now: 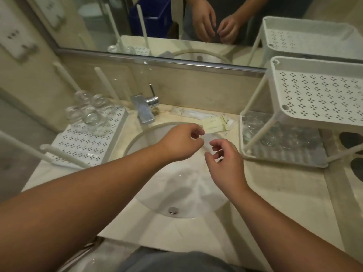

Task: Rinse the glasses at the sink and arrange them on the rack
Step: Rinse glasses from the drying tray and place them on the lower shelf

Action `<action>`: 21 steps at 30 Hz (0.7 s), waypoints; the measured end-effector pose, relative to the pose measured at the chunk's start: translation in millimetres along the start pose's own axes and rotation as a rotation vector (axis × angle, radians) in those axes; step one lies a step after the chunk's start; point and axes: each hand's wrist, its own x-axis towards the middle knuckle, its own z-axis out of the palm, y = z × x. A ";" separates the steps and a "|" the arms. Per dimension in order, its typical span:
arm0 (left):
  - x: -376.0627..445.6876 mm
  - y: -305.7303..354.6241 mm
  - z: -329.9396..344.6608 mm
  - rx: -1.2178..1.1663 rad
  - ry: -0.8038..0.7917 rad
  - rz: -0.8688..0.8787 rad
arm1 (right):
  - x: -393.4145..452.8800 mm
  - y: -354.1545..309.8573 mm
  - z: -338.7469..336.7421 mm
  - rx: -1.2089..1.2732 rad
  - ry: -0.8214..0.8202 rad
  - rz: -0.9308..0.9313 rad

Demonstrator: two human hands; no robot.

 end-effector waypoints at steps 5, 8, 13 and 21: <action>-19.4 -34.2 -50.9 0.057 0.065 0.012 | 4.3 -42.6 42.6 0.007 -0.104 -0.046; -28.4 -55.2 -86.4 0.071 0.118 0.006 | 6.0 -67.1 69.4 0.027 -0.156 -0.069; -42.0 -93.0 -134.7 0.050 0.225 0.033 | 8.1 -105.6 115.6 0.036 -0.204 -0.131; -46.4 -136.7 -179.8 -0.076 0.361 0.094 | 11.0 -155.6 177.0 0.030 -0.249 -0.204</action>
